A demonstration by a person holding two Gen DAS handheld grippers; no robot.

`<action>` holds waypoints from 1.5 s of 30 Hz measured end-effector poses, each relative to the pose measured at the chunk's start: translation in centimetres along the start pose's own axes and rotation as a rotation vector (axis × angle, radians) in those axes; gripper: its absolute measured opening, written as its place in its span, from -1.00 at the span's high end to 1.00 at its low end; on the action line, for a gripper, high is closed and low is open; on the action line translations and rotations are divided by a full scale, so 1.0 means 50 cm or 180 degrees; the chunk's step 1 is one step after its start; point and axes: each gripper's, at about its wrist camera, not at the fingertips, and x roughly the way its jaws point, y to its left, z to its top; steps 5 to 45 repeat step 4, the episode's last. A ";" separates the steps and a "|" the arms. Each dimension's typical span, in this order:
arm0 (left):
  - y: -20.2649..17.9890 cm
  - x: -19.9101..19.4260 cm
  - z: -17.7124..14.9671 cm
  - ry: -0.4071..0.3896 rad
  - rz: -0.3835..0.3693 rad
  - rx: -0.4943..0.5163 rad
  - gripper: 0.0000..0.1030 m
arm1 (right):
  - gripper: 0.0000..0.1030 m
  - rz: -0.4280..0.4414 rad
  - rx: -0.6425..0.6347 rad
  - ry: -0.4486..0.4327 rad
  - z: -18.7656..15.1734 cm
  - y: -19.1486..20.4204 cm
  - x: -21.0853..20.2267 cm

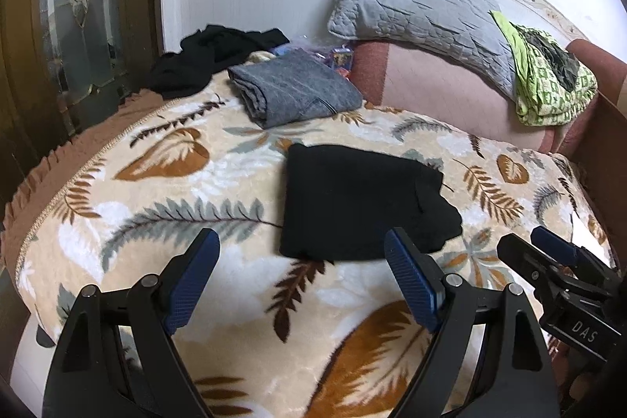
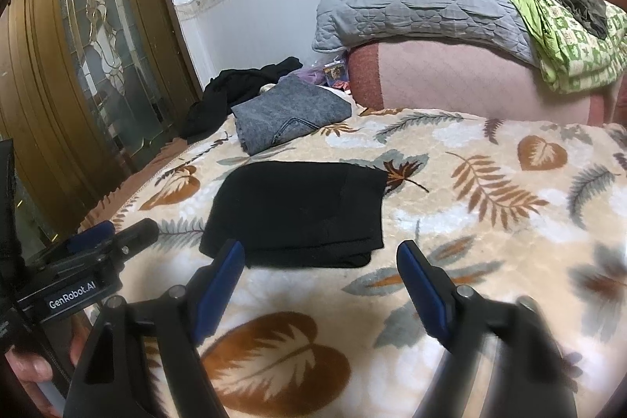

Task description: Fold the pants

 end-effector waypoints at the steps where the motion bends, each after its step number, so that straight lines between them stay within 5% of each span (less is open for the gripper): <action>1: -0.004 0.002 -0.004 0.0034 -0.0026 0.0001 -0.69 | -0.58 -0.0026 0.0001 0.0010 -0.005 -0.006 -0.003; 45: -0.020 0.009 -0.017 0.0118 -0.0069 0.0047 -0.69 | -0.58 -0.0102 0.0018 0.0028 -0.016 -0.026 -0.009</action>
